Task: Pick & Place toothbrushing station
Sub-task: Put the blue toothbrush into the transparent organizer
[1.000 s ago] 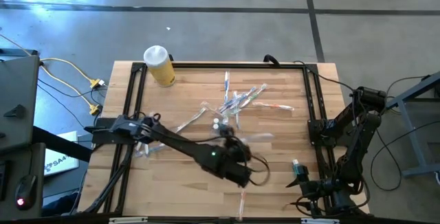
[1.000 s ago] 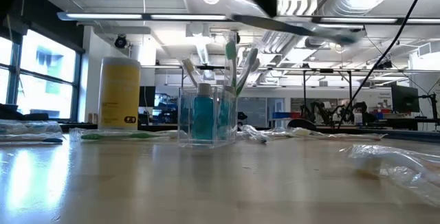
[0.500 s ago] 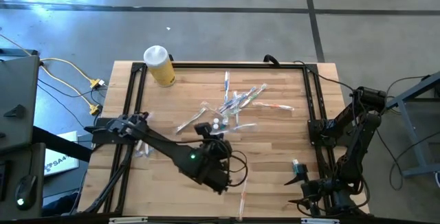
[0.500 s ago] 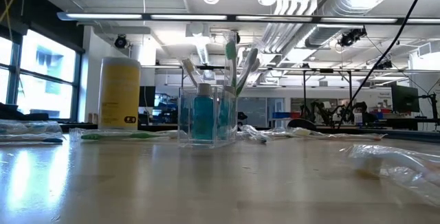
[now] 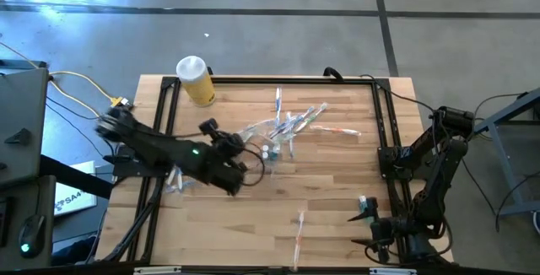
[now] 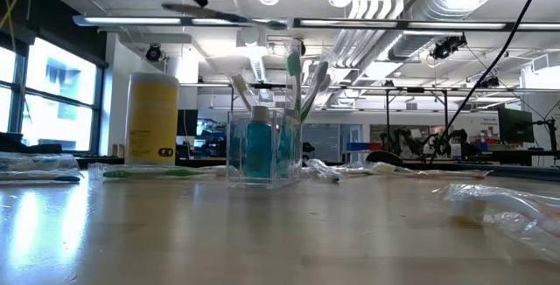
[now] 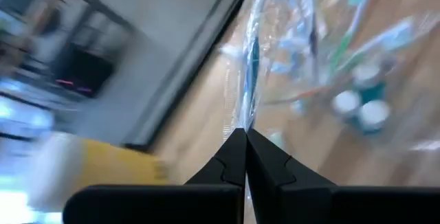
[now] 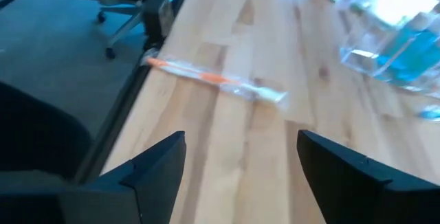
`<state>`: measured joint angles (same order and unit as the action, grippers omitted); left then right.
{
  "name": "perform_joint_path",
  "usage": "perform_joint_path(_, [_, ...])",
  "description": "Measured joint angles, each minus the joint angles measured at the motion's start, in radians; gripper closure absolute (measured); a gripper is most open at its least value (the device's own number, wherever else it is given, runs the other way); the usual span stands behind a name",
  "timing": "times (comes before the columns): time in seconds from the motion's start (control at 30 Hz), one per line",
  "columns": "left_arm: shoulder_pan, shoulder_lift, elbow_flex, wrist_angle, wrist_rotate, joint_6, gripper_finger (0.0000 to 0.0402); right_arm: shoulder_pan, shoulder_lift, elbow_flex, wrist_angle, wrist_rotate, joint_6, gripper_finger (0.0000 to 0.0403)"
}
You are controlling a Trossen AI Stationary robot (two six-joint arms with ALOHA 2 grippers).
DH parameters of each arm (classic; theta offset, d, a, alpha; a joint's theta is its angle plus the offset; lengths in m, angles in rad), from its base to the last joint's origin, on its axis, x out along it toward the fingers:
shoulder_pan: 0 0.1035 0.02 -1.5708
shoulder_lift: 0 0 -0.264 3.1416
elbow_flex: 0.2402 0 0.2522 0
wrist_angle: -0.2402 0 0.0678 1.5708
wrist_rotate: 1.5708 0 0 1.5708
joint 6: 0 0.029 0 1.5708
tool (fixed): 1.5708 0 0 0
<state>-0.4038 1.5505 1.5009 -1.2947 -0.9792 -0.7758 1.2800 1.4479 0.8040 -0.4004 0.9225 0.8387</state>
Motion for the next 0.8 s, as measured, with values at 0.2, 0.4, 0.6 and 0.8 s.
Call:
perform_joint_path(0.2, [-0.024, -0.248, -0.462, 0.955, 0.166, 0.439, 0.0401, 0.000, 0.000, 0.000, -0.032, 0.054, -0.016, 0.0131])
perform_joint_path(0.4, [-0.021, -0.253, -0.750, 1.813, 0.351, 0.760, 0.0402, 0.000, 0.000, 0.000, -0.031, 0.063, -0.015, 0.0131])
perform_joint_path(0.6, [0.038, -0.063, -0.876, 2.286, 0.456, 0.720, 0.0402, 0.000, 0.000, -0.007, -0.024, 0.081, -0.013, 0.0131])
perform_joint_path(0.8, [0.074, 0.192, -0.865, 2.591, 0.474, 0.787, 0.0402, -0.007, 0.000, -0.034, 0.021, 0.091, -0.005, 0.0131])
